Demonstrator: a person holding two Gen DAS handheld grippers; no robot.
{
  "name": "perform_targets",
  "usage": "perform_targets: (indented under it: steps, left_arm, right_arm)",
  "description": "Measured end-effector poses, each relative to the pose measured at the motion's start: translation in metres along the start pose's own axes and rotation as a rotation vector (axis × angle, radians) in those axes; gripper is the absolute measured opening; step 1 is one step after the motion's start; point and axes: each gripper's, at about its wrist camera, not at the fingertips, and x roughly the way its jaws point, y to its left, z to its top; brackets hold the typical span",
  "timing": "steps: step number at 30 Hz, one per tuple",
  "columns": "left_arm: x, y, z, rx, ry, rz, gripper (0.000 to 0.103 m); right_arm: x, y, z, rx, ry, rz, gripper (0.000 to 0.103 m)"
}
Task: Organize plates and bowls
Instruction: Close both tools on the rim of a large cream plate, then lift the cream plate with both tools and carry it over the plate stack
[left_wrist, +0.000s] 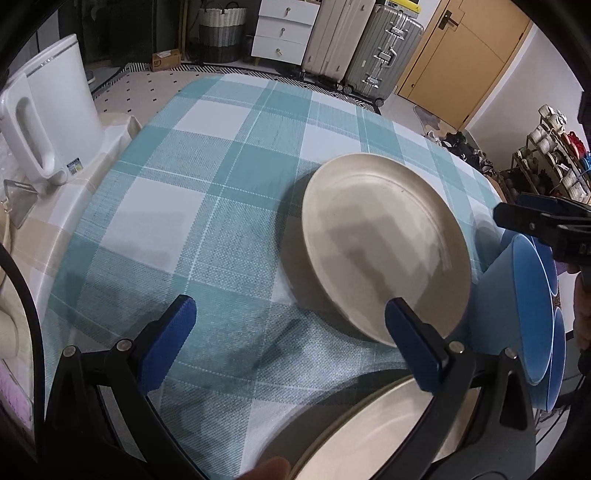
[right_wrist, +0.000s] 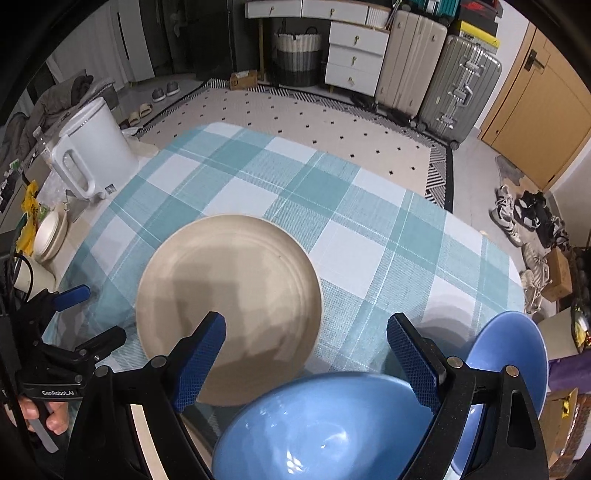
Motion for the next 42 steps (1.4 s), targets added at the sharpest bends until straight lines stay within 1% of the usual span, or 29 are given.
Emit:
perform_targets:
  steps: [3,6,10,12,15,17,18,19,21,25,26,29,31,33,34,35,36,42]
  left_arm:
    - [0.008,-0.003,0.000,0.010,0.017,-0.009,0.096]
    - [0.014,-0.006,-0.001,0.018,0.034,-0.016,0.092]
    - [0.019,-0.010,-0.002,0.025,0.047,-0.026,0.088]
    - [0.021,-0.012,-0.003,0.033,0.052,-0.027,0.086]
    - [0.023,-0.015,-0.003,0.045,0.056,-0.031,0.084]
    - [0.024,-0.016,-0.003,0.049,0.056,-0.034,0.082]
    - [0.023,-0.017,-0.003,0.050,0.059,-0.037,0.081]
    - [0.024,-0.018,-0.004,0.051,0.061,-0.040,0.080]
    - [0.026,-0.020,-0.004,0.058,0.070,-0.046,0.076]
    - [0.029,-0.024,-0.006,0.073,0.084,-0.066,0.071]
    - [0.030,-0.025,-0.007,0.077,0.090,-0.069,0.067]
    - [0.033,-0.029,-0.009,0.089,0.100,-0.083,0.058]
    - [0.033,-0.031,-0.009,0.094,0.099,-0.096,0.053]
    - [0.032,-0.033,-0.010,0.101,0.098,-0.108,0.046]
    - [0.032,-0.034,-0.010,0.105,0.098,-0.117,0.043]
    - [0.032,-0.036,-0.010,0.109,0.097,-0.122,0.039]
    - [0.032,-0.037,-0.011,0.113,0.096,-0.128,0.034]
    - [0.027,-0.038,-0.013,0.117,0.075,-0.112,0.033]
  right_arm:
    - [0.012,-0.003,0.003,-0.001,0.024,-0.009,0.088]
    - [0.023,-0.004,0.005,-0.006,0.054,0.002,0.086]
    - [0.039,-0.006,0.005,-0.011,0.088,0.001,0.080]
    - [0.047,-0.008,0.005,-0.013,0.103,0.008,0.080]
    - [0.056,-0.007,0.006,-0.019,0.120,0.008,0.073]
    - [0.061,-0.006,0.007,-0.031,0.128,0.010,0.073]
    - [0.062,-0.005,0.007,-0.034,0.131,0.011,0.071]
    - [0.065,-0.005,0.008,-0.037,0.136,0.014,0.067]
    - [0.071,-0.004,0.008,-0.039,0.157,0.017,0.063]
    - [0.083,-0.003,0.008,-0.049,0.184,0.010,0.055]
    - [0.086,-0.003,0.008,-0.049,0.187,0.009,0.054]
    - [0.091,-0.004,0.008,-0.050,0.194,0.006,0.047]
    - [0.094,-0.005,0.007,-0.046,0.200,0.006,0.036]
    - [0.095,-0.006,0.006,-0.046,0.204,0.001,0.030]
    - [0.096,-0.006,0.005,-0.049,0.204,-0.003,0.026]
    - [0.096,-0.005,0.004,-0.052,0.201,-0.005,0.022]
    - [0.096,-0.004,0.004,-0.056,0.199,-0.006,0.016]
    - [0.093,-0.003,0.002,-0.061,0.182,-0.014,0.013]
